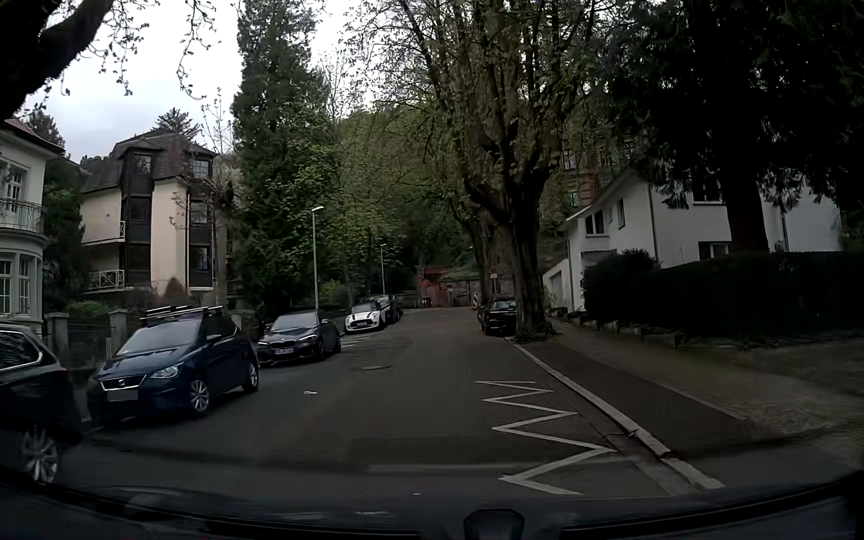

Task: Follow the waypoints while adhering to traffic rules and regulations

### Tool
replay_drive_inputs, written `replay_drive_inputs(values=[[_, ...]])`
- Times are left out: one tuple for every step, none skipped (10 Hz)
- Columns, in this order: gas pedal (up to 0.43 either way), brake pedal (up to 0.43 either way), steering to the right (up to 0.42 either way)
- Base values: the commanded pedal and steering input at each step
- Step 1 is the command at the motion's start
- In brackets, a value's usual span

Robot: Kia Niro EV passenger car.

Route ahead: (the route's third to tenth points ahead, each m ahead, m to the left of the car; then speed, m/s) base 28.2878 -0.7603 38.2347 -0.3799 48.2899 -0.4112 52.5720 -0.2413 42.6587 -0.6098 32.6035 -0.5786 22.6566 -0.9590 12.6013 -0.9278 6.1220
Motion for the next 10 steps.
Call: replay_drive_inputs(values=[[0.169,0.0,-0.004],[0.169,0.0,-0.004],[0.169,0.0,-0.004],[0.169,0.0,-0.004],[0.169,0.0,-0.005],[0.169,0.0,-0.008],[0.169,0.0,-0.01],[0.169,0.0,-0.011],[0.169,0.0,-0.013],[0.169,0.0,-0.015]])
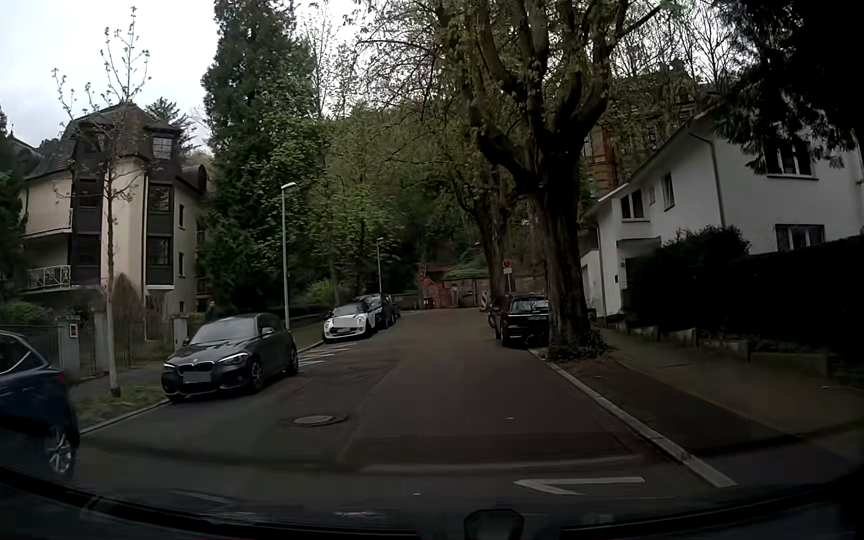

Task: Follow the waypoints while adhering to traffic rules and regulations

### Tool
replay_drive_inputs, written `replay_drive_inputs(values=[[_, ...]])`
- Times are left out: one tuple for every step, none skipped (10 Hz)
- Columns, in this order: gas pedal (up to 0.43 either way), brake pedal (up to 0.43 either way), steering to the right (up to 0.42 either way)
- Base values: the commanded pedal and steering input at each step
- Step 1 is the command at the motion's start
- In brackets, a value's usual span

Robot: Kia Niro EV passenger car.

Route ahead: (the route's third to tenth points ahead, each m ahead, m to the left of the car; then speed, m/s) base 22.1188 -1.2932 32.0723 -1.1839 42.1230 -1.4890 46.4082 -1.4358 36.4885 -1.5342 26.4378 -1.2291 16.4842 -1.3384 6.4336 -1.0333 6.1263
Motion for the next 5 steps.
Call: replay_drive_inputs(values=[[0.169,0.0,-0.016],[0.169,0.0,-0.017],[0.169,0.0,-0.018],[0.169,0.0,-0.019],[0.169,0.0,-0.02]])
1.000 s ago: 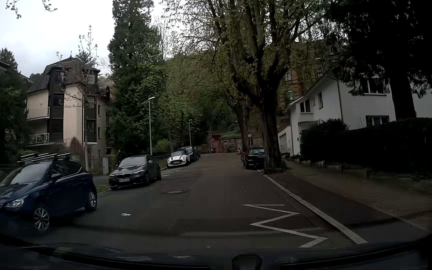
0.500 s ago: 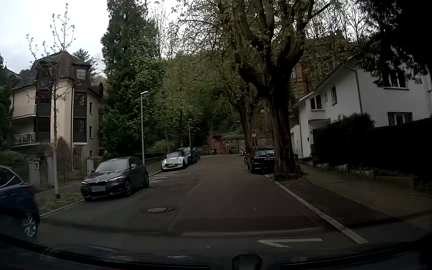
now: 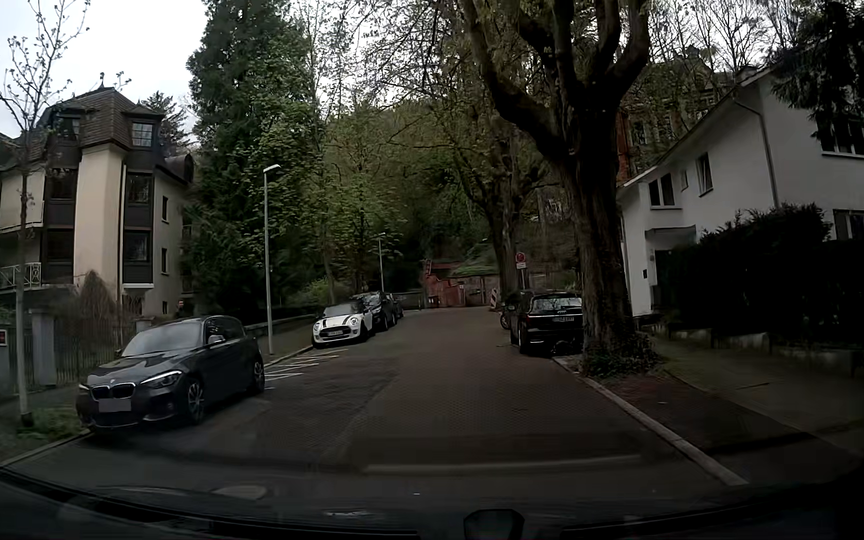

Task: Follow the waypoints while adhering to traffic rules and regulations

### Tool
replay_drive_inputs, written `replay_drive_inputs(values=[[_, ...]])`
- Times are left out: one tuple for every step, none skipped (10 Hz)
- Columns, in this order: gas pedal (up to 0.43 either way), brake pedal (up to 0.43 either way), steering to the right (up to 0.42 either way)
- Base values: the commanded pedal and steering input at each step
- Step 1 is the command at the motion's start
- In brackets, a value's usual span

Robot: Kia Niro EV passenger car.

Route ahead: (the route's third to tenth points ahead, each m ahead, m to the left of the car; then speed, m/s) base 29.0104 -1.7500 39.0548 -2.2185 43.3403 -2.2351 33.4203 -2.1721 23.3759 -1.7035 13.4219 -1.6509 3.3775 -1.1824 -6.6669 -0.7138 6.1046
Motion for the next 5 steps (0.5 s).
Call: replay_drive_inputs(values=[[0.169,0.0,-0.022],[0.169,0.0,-0.024],[0.169,0.0,-0.025],[0.169,0.0,-0.025],[0.169,0.0,-0.025]])
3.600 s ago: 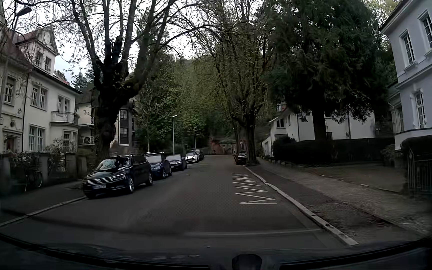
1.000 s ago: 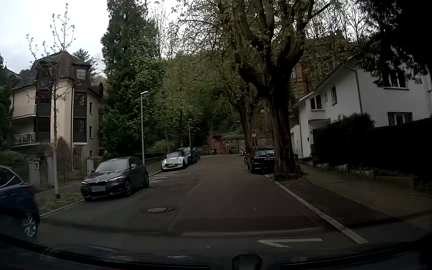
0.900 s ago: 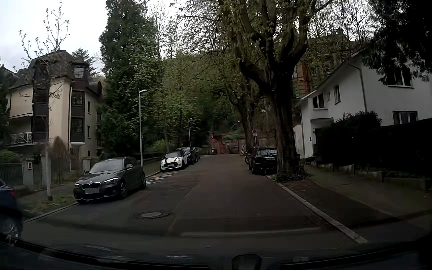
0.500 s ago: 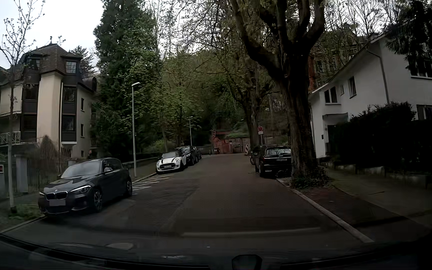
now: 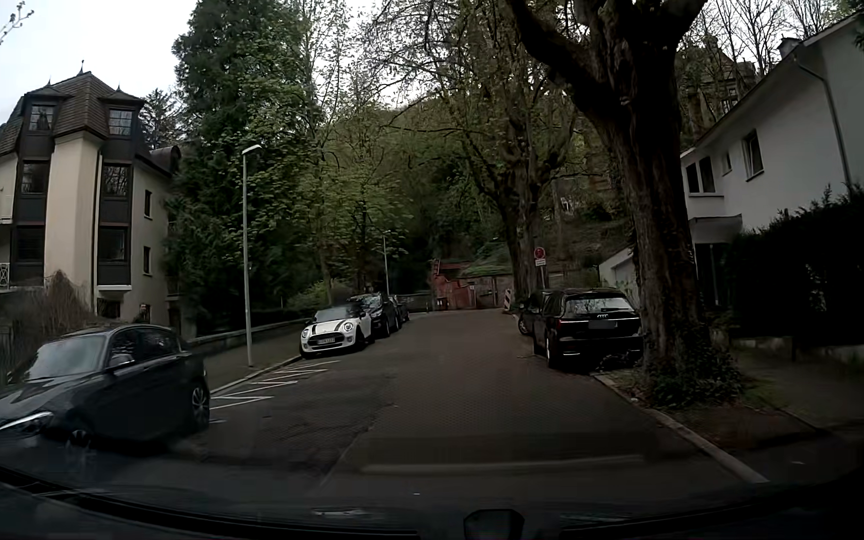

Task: Follow the waypoints while adhering to traffic rules and regulations

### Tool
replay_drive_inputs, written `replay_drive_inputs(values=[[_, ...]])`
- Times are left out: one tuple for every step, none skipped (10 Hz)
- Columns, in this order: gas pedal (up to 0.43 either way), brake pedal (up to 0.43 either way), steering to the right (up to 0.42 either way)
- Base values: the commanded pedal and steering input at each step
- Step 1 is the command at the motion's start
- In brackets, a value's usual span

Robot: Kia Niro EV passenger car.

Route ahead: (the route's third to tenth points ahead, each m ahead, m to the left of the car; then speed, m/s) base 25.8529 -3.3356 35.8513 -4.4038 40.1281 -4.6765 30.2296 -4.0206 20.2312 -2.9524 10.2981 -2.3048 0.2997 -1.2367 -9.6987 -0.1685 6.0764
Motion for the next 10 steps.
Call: replay_drive_inputs(values=[[0.169,0.0,-0.025],[0.169,0.0,-0.024],[0.169,0.0,-0.021],[0.169,0.0,-0.016],[0.169,0.0,-0.01],[0.169,0.0,-0.004],[0.157,0.0,-0.003],[0.138,0.0,-0.002],[0.118,0.0,-0.002],[0.098,0.0,-0.002]])
